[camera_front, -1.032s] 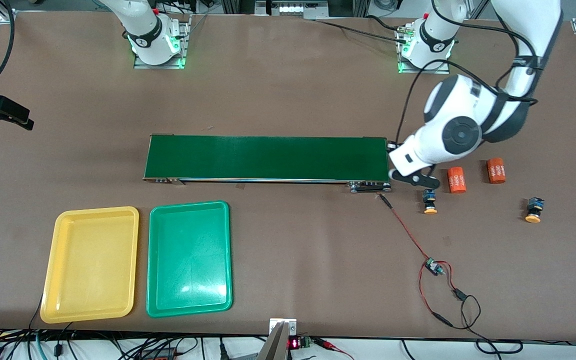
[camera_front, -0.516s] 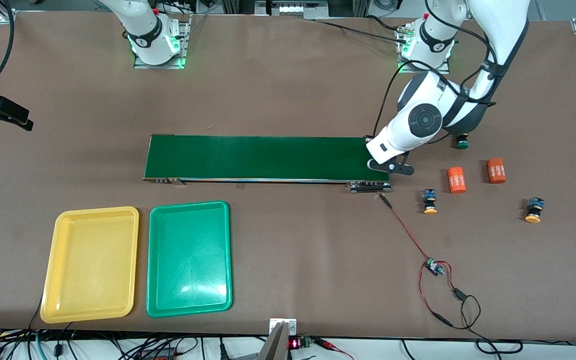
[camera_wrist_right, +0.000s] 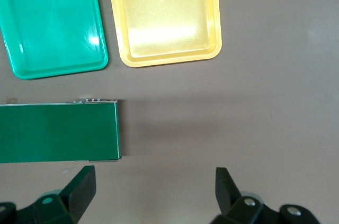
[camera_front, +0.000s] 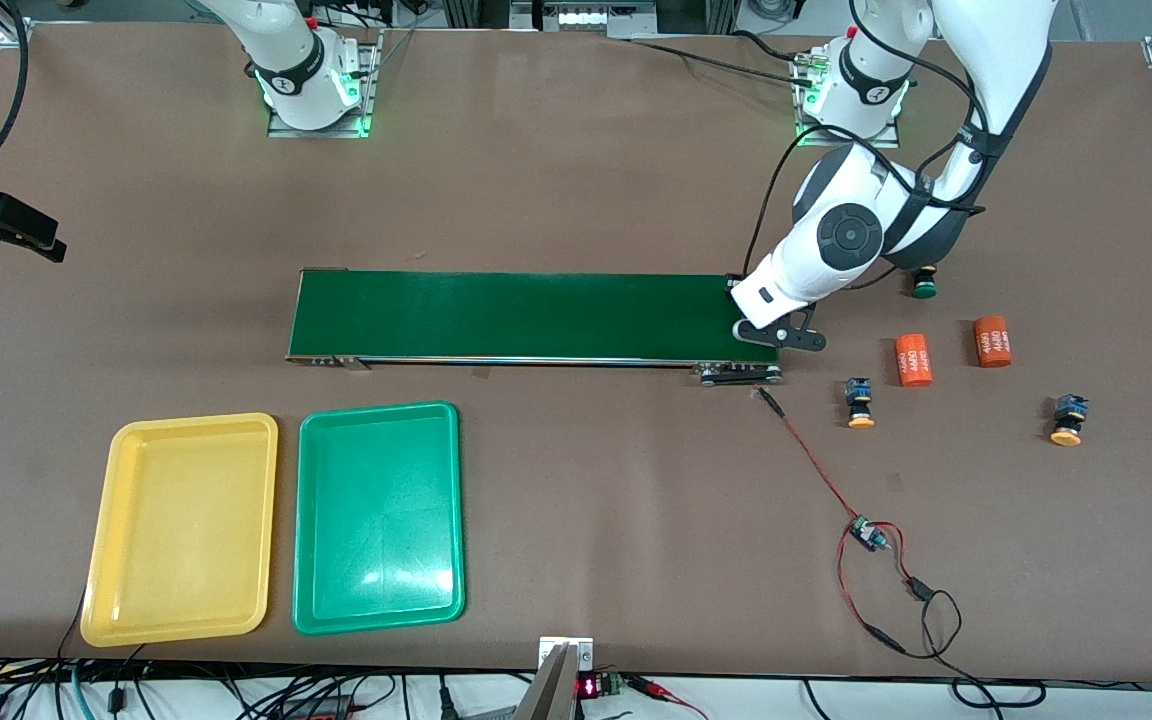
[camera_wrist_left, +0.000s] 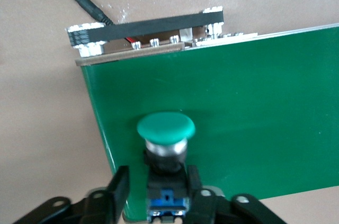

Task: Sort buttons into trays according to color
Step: 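Lower the green button onto the conveyor belt end, open left gripper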

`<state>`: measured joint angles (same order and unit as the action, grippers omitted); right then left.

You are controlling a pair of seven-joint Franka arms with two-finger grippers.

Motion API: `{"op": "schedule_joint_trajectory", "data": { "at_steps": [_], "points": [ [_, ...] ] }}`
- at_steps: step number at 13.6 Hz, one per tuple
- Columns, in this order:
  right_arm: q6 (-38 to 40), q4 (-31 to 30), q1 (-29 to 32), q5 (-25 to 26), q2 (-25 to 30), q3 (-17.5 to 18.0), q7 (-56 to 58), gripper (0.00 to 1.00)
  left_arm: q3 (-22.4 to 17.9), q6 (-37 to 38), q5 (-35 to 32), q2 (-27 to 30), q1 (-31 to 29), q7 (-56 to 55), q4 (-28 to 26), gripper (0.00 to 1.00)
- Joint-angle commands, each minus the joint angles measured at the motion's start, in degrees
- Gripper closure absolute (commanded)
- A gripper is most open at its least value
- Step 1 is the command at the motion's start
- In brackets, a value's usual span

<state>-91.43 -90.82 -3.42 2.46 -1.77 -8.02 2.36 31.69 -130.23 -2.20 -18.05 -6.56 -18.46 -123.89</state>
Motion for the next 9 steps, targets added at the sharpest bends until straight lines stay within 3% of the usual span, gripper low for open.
{"op": "schedule_joint_trajectory", "data": {
  "at_steps": [1, 6, 9],
  "points": [
    [-0.85, -1.46, 0.52, -0.79, 1.24, 0.28, 0.19, 0.00, 0.83, 1.99, 0.18, 1.43, -0.73, -1.13, 1.63, 0.00],
    [-0.85, -1.46, 0.52, -0.79, 1.15, 0.28, 0.19, 0.00, 0.30, 15.86, 0.18, 1.35, -1.35, -1.49, 14.52, 0.00],
    [-0.85, -1.46, 0.52, -0.79, 1.15, 0.28, 0.19, 0.00, -0.05, 17.38, -0.70, 0.47, -5.72, -0.70, 16.83, 0.00]
  ]
}}
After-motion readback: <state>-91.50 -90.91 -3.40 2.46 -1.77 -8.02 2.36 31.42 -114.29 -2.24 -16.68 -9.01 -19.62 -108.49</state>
